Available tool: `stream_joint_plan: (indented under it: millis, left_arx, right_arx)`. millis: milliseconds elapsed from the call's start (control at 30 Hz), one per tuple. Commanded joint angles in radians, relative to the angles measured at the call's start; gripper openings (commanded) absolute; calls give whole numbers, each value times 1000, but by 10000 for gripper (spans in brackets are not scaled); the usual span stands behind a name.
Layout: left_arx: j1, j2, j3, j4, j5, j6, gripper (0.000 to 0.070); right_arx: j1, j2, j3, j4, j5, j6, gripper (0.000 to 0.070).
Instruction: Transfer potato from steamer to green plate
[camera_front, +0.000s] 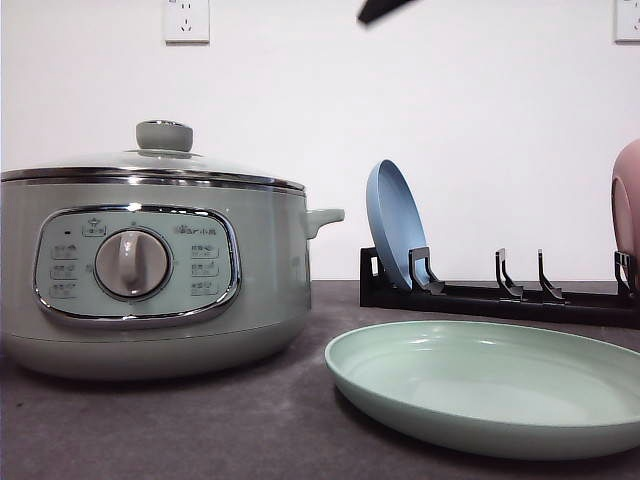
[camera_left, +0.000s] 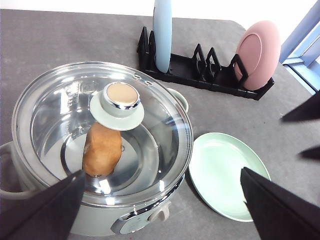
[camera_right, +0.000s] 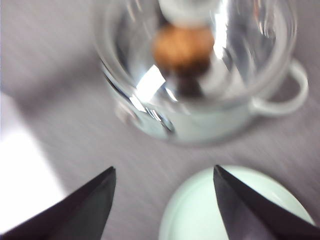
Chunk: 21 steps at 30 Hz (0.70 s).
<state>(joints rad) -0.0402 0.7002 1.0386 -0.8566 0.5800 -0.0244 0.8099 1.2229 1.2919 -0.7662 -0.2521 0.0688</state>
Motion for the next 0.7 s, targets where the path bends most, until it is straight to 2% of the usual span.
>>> stream_joint_plan:
  millis: [0, 100, 167, 533, 667]
  left_arx:
    - [-1, 8, 23, 12, 7, -8, 635]
    - [-1, 12, 23, 11, 7, -14, 635]
    - [-1, 14, 23, 12, 7, -14, 635]
    - [-1, 35, 26, 13, 0, -32, 634]
    - [-4, 94, 79, -3, -20, -48, 635]
  right_arx:
    - [-32, 11, 28, 4, -118, 10, 392]
    - [-96, 11, 39, 3, -243, 22, 392]
    - [-126, 11, 40, 0, -272, 22, 392]
    - [-155, 11, 40, -8, -271, 11, 392]
    - [-155, 11, 40, -9, -271, 9, 392]
